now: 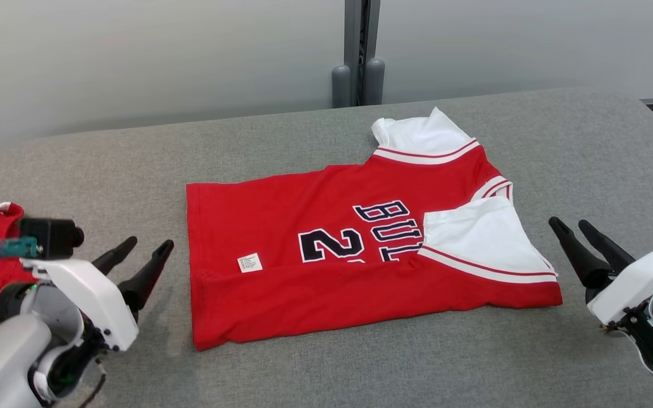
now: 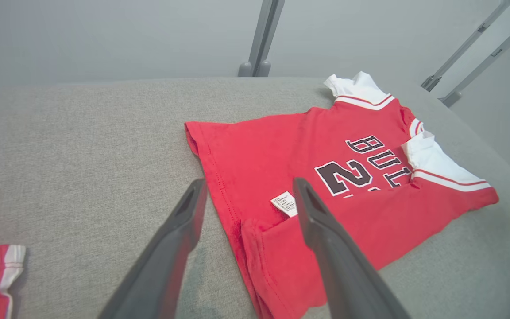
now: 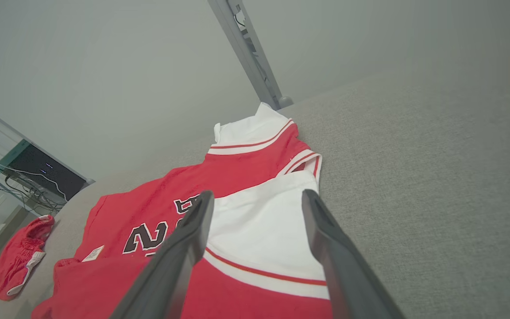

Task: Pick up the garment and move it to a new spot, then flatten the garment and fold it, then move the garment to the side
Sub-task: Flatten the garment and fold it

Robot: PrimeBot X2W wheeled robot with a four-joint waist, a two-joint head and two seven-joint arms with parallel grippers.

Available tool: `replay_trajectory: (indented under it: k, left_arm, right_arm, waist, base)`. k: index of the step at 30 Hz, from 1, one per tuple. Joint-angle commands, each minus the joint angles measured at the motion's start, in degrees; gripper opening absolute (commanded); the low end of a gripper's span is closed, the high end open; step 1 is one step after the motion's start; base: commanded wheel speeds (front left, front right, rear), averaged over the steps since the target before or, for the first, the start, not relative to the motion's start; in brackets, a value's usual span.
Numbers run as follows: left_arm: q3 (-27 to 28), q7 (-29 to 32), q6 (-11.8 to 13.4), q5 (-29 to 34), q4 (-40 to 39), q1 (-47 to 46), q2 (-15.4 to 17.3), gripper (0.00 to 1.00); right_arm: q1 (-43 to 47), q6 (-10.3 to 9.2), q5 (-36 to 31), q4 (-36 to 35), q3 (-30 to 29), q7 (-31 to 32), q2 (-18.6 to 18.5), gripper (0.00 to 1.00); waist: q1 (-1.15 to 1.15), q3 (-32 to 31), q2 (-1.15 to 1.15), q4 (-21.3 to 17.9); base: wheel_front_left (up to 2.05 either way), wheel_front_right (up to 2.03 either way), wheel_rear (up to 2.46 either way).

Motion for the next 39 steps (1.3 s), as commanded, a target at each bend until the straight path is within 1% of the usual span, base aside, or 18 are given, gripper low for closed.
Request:
replay_trajectory:
  k: [1,2,7,11,13,18,21,27,33,39]
  left_arm:
    - [0.4,-2.3,1.4,0.7,-1.0,2.0,-0.3,1.00]
    - [0.4,-2.3,1.4,0.7,-1.0,2.0,-0.3,1.00]
    - [0.6,-9.5,7.0,3.2,-3.8,7.1,-1.3,1.00]
    - [0.3,-12.9,10.7,3.8,-5.5,11.1,-2.3,1.00]
    - [0.1,-13.8,11.8,3.4,-6.1,12.8,-3.4,1.00]
    - [-0.9,-14.7,13.6,3.9,-4.7,14.7,-5.9,1.00]
    - [-2.1,-14.0,14.2,4.4,-3.0,14.8,-7.5,1.00]
    - [-3.0,-12.7,14.2,4.5,0.4,13.3,-9.4,1.00]
    - [-3.8,-11.4,13.2,4.6,2.8,11.9,-10.1,1.00]
    - [-4.5,-10.0,12.1,4.2,5.1,10.7,-11.8,1.00]
  right_arm:
    - [1.2,0.04,-1.6,1.1,-1.4,-0.3,0.1,1.00]
    - [1.2,0.04,-1.6,1.1,-1.4,-0.3,0.1,1.00]
    - [4.3,0.04,-6.3,3.7,-6.2,-0.3,2.0,1.00]
    - [7.8,0.04,-8.8,5.1,-9.4,-0.3,3.5,1.00]
    - [9.6,0.04,-9.6,5.7,-11.0,-0.3,4.0,1.00]
    - [12.7,0.04,-10.9,7.2,-13.4,-0.3,5.6,1.00]
    - [13.6,0.04,-10.9,8.0,-14.1,0.2,7.0,1.00]
    - [12.1,0.04,-10.6,10.1,-15.0,2.7,9.5,1.00]
    - [10.3,0.04,-10.8,14.0,-16.1,4.4,11.4,1.00]
    - [8.6,0.04,-10.5,18.0,-16.9,6.9,13.1,1.00]
  waist:
    - [0.00,-0.3,0.00,0.0]
    - [0.00,-0.3,0.00,0.0]
    - [0.00,-0.7,0.00,0.1]
    - [0.00,-1.0,0.00,0.4]
    - [0.00,-0.9,0.00,0.6]
    - [0.00,-0.4,0.00,0.9]
    - [0.00,0.0,0.00,0.7]
    - [0.00,0.7,0.00,0.2]
    - [0.00,1.5,0.00,0.6]
    - [0.00,2.6,0.00,1.1]
  base:
    - [0.00,0.00,0.00]
    - [0.00,0.00,0.00]
    - [0.00,0.00,0.00]
    - [0.00,0.00,0.00]
    - [0.00,0.00,0.00]
    - [0.00,0.00,0.00]
    - [0.00,0.00,0.00]
    - [0.00,0.00,0.00]
    - [0.00,0.00,0.00]
    - [0.00,0.00,0.00]
